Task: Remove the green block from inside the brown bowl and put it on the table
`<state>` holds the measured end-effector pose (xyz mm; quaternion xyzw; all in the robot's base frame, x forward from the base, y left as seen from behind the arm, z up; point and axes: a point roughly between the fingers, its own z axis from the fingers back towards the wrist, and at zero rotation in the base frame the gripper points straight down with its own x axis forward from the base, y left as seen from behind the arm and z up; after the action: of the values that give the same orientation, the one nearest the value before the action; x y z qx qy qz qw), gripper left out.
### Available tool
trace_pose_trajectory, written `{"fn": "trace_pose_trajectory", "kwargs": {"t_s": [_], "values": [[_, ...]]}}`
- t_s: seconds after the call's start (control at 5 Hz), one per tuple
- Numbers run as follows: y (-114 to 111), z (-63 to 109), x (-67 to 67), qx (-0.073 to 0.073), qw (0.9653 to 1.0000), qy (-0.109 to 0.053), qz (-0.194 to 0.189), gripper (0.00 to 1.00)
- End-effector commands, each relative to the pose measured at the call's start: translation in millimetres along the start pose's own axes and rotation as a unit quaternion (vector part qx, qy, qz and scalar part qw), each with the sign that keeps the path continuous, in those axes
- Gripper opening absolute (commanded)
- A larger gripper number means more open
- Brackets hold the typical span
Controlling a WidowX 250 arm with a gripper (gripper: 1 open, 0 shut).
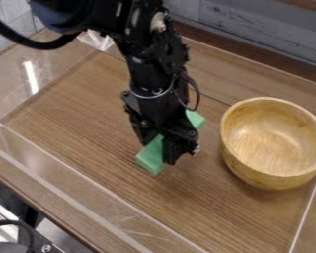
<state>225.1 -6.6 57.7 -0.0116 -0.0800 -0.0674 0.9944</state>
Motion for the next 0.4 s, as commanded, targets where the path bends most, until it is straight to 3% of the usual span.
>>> {"fn": "trace_pose_trajectory", "kwargs": {"t_s": [0.0, 0.2], "values": [[5.8, 6.0, 16.0, 0.004, 0.9997, -0.023, 0.008, 0.0], [8.5, 2.1, 18.5, 0.005, 0.9997, -0.019, 0.012, 0.0]]}}
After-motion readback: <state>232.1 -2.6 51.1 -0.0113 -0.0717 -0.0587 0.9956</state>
